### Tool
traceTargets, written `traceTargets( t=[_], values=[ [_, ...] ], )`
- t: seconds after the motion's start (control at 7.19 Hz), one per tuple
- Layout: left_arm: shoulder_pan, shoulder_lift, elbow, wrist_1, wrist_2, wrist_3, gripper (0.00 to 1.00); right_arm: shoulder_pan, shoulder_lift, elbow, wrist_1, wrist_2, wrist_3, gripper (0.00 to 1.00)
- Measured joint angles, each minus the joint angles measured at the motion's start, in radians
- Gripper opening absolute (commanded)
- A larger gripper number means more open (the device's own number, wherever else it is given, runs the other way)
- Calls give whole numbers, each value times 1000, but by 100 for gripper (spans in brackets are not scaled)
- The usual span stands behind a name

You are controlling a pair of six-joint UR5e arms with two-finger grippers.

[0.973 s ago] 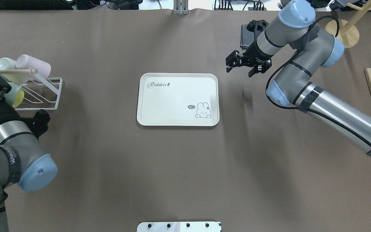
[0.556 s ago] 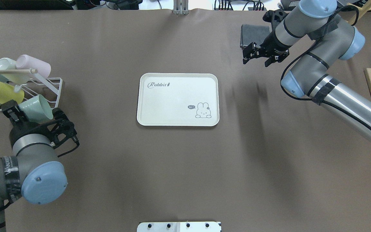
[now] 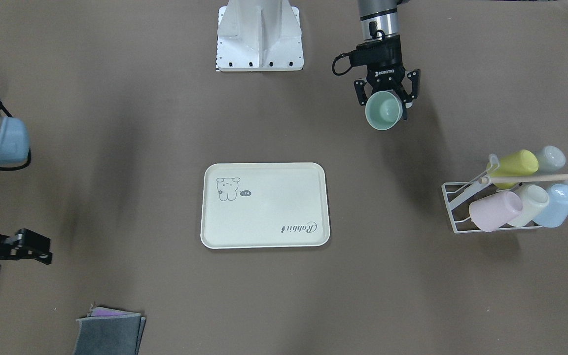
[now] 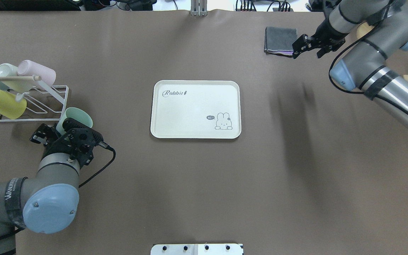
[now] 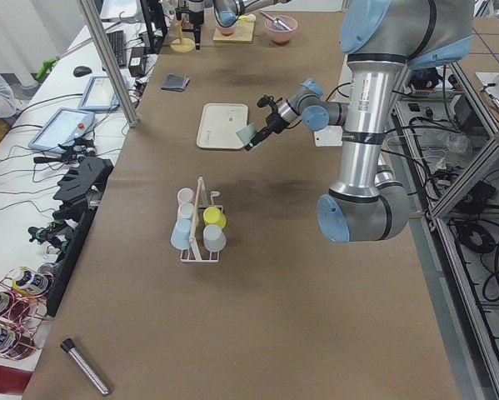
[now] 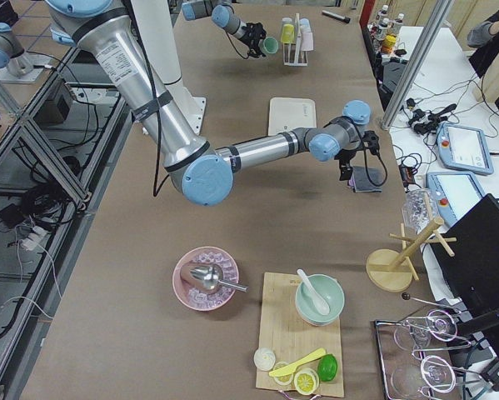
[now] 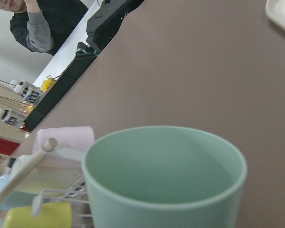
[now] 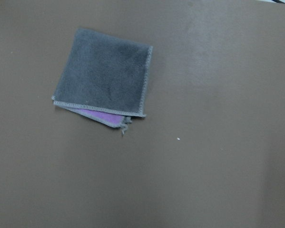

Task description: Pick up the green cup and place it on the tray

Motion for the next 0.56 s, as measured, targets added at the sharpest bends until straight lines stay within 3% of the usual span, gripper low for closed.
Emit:
traceTargets(
  t=[0.28,0.56],
  values=[
    [5,-73,118,-314,1,-4,16,-23,-134,333,-282,-109,-54,100],
    [4,-177,320,-617,20,-5,16,-11,-301,546,-390,-139,-155,100]
  ],
)
